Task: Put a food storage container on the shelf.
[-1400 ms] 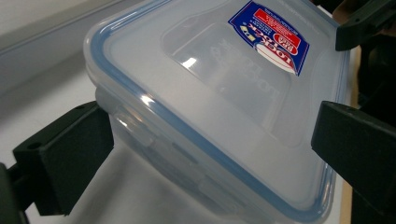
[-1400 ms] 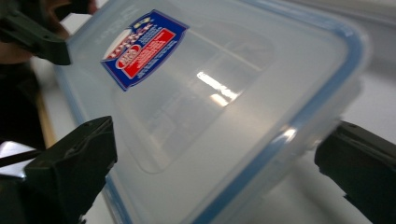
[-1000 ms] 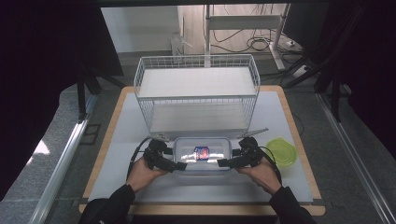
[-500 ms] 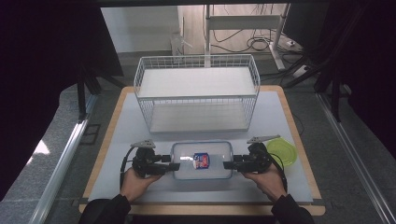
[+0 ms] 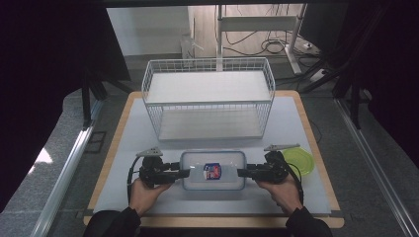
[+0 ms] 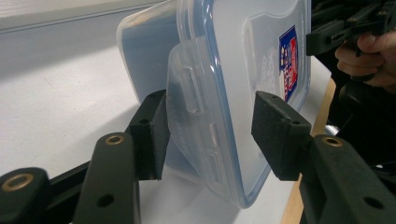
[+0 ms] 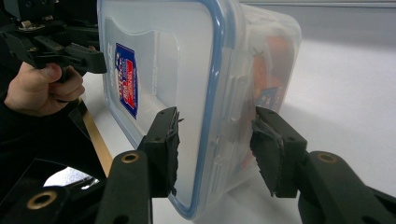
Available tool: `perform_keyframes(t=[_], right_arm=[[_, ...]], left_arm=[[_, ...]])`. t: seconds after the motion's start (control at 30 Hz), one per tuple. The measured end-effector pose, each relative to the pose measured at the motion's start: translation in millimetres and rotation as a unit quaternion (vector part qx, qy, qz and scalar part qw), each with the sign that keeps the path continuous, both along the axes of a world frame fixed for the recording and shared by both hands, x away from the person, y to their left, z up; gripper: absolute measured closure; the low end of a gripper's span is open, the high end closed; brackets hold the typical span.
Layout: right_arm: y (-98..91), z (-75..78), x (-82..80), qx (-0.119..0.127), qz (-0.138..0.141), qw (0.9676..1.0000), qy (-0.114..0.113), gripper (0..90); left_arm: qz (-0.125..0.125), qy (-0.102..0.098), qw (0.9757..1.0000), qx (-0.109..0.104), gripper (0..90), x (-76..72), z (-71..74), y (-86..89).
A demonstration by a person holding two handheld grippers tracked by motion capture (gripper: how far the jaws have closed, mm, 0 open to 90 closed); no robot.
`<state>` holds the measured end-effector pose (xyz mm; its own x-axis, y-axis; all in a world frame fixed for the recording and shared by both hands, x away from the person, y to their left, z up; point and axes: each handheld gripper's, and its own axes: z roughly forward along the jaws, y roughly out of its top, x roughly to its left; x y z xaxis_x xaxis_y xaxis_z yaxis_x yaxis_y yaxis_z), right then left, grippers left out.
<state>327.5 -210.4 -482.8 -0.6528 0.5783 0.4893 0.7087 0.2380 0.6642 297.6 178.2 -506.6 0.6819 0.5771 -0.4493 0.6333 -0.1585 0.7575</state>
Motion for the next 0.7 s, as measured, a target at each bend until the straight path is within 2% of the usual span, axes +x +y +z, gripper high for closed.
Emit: perform_keyframes(t=[0.13,0.27,0.37,0.7], right_arm=[[0.0,-0.7,0.1,0.003,-0.004,1.0000,-0.001,52.4],[2.4,3.7,-1.6,-0.005,-0.006,0.9998,-0.018,52.4],[2.1,7.7,-0.6,-0.001,-0.007,0.9997,-0.025,52.4],[6.1,26.8,5.2,0.004,-0.001,0.9986,-0.052,52.2]], left_arm=[[0.008,-0.001,1.0000,0.003,47.8,-0.3,1.4,-1.4],[0.010,-0.009,0.9999,0.009,47.9,0.8,3.7,-1.7],[0.012,-0.015,0.9998,0.008,48.1,1.0,7.6,-1.8],[0.018,-0.044,0.9988,0.011,48.2,4.9,29.9,2.6]])
